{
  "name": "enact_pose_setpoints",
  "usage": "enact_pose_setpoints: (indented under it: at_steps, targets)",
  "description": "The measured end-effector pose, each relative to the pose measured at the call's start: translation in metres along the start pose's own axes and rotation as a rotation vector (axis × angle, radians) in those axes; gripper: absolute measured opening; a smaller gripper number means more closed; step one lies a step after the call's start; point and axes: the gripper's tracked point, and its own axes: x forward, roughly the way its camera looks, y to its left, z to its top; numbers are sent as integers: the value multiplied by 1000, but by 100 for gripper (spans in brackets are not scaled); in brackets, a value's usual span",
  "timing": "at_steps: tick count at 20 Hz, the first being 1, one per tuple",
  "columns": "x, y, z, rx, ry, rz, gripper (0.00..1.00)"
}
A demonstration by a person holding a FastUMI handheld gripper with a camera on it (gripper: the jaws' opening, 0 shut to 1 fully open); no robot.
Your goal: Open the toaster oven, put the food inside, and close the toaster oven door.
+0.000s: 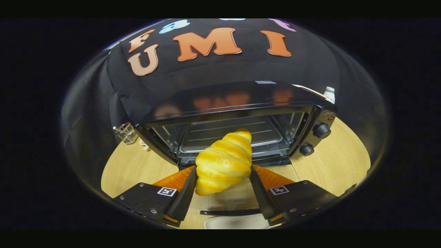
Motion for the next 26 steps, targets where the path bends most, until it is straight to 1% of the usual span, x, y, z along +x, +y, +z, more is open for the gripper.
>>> enact_pose_setpoints:
  at_steps: [6, 10, 14, 19, 24, 26]
  targets:
    - [20, -1, 19, -38, -8, -4, 82]
    - [34, 9, 30, 10, -36, 59, 82]
    - [45, 11, 46, 75, -84, 106, 82]
    - [69, 3, 52, 137, -83, 82, 82]
    - [84, -2, 54, 149, -91, 55, 83]
    - [91, -4, 59, 149, -97, 41, 85]
